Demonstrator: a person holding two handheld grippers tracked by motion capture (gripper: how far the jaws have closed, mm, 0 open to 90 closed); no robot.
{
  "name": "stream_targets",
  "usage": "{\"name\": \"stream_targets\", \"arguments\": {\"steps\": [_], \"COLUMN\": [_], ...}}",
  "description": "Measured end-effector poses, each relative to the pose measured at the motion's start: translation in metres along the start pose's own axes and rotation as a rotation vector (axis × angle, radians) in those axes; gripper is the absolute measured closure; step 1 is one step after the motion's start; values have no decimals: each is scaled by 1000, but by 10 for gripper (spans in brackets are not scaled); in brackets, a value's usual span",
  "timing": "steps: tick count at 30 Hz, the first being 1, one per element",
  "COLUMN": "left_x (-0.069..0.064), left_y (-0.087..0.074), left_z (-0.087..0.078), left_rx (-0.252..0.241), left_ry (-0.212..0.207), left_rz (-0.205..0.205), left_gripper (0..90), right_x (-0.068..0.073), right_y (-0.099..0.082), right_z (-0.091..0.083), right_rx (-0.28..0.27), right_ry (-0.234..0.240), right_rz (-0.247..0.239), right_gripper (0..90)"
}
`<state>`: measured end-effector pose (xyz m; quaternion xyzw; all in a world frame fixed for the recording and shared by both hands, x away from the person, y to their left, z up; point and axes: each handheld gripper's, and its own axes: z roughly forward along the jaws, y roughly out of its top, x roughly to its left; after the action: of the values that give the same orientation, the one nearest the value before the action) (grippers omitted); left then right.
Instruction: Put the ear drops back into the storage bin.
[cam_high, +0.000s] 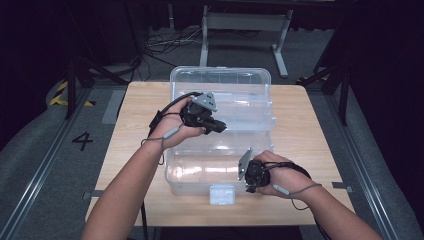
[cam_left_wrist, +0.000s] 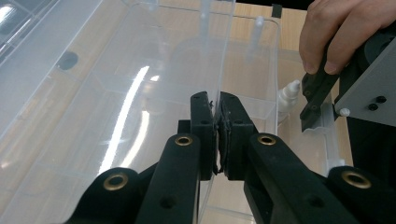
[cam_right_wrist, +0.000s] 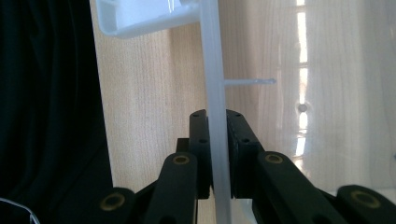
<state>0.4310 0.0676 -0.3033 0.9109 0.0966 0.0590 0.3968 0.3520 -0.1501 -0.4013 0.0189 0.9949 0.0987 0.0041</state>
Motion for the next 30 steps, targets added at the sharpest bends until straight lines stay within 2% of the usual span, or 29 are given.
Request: {"name": "stream_targets", "arguments": {"steps": [6,17,30], "left_x": [-8,-19,-31], "left_y": [0,-3,-7], "left_z": [-1,-1,-1], "left_rx": [15,19,29], "left_ry": [5,-13,-22], "left_rz": [8,12,20], "left_gripper": [859,860,861], "right_x": [2,4,8], "right_y": [0,0,-2], "right_z": [-1,-1,-2], "right_rx": [5,6,-17], "right_ry": [-6,-20,-47], "right_rz": [10,15,27], "right_gripper": [834,836,828]}}
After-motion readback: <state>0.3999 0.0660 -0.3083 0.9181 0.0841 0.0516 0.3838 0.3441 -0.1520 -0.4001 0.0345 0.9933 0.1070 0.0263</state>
